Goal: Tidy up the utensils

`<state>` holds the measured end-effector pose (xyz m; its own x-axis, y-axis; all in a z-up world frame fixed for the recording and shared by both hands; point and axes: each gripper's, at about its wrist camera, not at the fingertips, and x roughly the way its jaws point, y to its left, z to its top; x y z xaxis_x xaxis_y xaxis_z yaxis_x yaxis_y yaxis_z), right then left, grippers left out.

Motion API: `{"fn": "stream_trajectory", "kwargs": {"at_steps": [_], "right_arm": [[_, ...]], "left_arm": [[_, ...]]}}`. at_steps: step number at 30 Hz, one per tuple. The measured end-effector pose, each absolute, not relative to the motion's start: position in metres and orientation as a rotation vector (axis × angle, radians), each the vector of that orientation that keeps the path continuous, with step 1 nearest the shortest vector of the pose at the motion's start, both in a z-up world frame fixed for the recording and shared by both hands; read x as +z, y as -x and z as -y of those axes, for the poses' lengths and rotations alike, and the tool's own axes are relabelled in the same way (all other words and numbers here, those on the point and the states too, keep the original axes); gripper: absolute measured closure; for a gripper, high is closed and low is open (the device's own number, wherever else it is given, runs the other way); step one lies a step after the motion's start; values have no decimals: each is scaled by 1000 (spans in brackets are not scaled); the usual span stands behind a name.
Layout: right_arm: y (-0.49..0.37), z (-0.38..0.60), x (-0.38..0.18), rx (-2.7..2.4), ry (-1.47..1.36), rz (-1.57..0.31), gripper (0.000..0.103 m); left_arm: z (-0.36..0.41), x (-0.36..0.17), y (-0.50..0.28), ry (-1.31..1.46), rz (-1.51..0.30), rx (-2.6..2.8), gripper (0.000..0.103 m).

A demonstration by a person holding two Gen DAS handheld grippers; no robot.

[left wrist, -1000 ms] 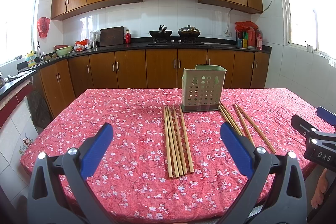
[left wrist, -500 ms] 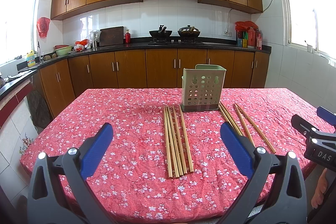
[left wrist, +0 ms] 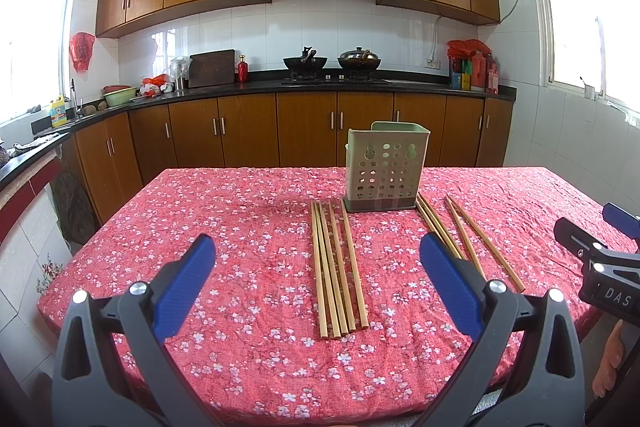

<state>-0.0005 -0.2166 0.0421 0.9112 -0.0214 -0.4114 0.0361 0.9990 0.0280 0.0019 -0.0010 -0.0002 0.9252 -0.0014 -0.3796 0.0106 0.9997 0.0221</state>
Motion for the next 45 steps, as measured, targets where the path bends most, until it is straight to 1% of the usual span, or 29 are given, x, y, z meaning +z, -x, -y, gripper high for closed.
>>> {"fn": "stream_trajectory", "kwargs": {"at_steps": [28,34,38,40,42,44,45], "right_arm": [[3,214,41,-29,-36,-428,2],[-11,220,31,-24,-59,-459,2],[-35,235,19,-43,-100,-542,2],[-51,241,12,-51,-108,-599,9],[-73,245,1,-56,-107,-677,31],[-91,250,-11,-42,-125,-744,41],[-96,252,-15,-41,-130,-760,43]], "left_arm": [[3,-4,-4,-20,-395,-4,4],[-4,-19,-25,-2,-465,36,4],[-18,-29,-48,14,-549,75,4],[-28,-33,-61,35,-587,86,4],[-38,-36,-76,57,-625,90,4],[-46,-39,-89,77,-658,73,4],[-48,-41,-94,80,-670,65,4]]}}
